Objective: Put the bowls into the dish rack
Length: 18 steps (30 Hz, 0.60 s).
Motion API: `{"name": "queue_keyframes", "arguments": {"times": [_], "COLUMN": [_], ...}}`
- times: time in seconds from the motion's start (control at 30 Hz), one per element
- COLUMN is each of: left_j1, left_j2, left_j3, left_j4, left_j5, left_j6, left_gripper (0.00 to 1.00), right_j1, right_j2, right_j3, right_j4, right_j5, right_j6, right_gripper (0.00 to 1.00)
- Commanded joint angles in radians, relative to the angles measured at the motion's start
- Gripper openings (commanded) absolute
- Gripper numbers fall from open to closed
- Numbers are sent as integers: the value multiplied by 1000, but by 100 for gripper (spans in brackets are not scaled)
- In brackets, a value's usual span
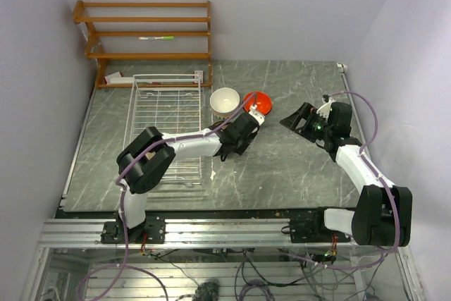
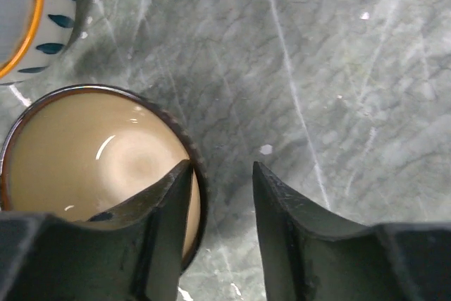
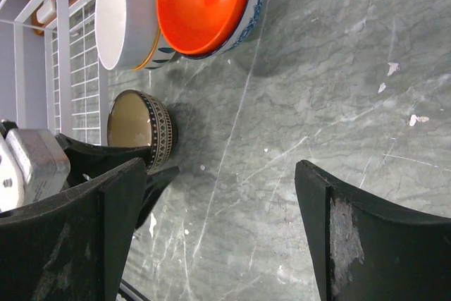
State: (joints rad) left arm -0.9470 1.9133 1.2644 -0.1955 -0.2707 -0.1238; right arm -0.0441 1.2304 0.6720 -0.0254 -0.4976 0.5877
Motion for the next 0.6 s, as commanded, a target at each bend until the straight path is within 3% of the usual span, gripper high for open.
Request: {"name": "queue_keyframes", "arguments": {"times": [0.0, 0.1, 0.2, 0.4, 0.57], "left_j1": [-2, -2, -3, -16, -14], "left_j2": [19, 20, 17, -43, -189], "left_j3": [36, 29, 23, 36, 44], "left_j4": [62, 70, 70, 47, 77], "left_j5": [-59, -68, -78, -47, 108], "left_j6": [-6, -6, -9, -26, -92], "left_gripper": [42, 31, 9, 7, 7], "right_j1": [-11, -16, -20, -26, -29], "right_j2": [12, 15, 18, 17, 15], "right_j3": [-11, -13, -17, -20, -21], "right_j4": [31, 34, 39, 37, 36], "right_j5": [-18, -19, -19, -19, -28], "right_j6": [-8, -5, -3, -5, -5], "right_gripper": [86, 86, 85, 85, 85]}}
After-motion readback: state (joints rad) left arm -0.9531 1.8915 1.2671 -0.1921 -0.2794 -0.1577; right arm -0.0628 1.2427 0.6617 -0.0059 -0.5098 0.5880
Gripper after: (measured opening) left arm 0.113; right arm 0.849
